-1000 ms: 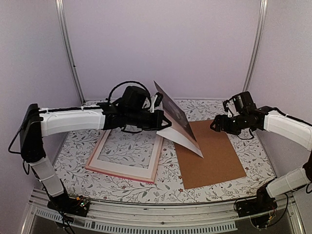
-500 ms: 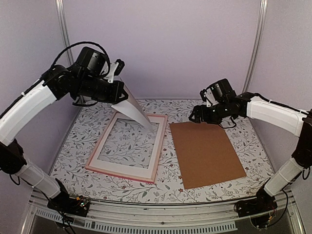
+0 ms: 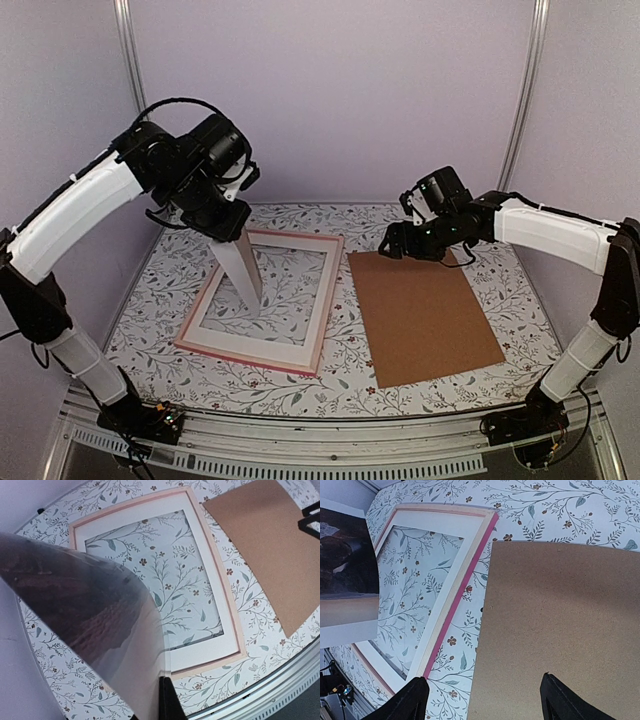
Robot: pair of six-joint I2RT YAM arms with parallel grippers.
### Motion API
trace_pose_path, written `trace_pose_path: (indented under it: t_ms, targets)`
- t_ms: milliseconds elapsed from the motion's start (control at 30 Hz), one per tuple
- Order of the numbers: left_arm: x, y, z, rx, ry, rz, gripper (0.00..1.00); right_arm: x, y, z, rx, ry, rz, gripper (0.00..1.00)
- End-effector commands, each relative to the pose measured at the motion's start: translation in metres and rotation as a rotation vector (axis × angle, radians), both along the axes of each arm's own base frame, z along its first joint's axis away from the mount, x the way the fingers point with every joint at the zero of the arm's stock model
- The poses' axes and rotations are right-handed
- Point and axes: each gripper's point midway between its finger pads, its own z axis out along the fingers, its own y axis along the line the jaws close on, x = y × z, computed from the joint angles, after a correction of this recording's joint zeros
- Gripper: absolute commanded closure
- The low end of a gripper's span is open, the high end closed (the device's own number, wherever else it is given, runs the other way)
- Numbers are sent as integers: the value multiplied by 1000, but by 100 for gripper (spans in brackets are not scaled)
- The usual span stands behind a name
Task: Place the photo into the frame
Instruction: Turn over the photo.
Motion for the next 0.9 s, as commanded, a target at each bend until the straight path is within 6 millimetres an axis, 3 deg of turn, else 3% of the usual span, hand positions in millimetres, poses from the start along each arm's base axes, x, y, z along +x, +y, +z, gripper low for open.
trace_pose_path:
  t_ms: [0,333,500,700,867]
  targets:
    - [-8,-7,-23,91,63,-63,100,0,5,0,10,5,4,19]
    - [-7,-36,-27,99,58,-101,98,0,5,-2,12,11,3,19]
    - [-5,-53,-20,79,44,-134,96,3,6,8,19,-5,-3,19]
    - [-4,-66,-33,97,67,-152,92,10,2,12,-1,-4,-27,19]
    - [-4,-86,-42,117,64,-174,98,16,-1,21,55,1,-46,18]
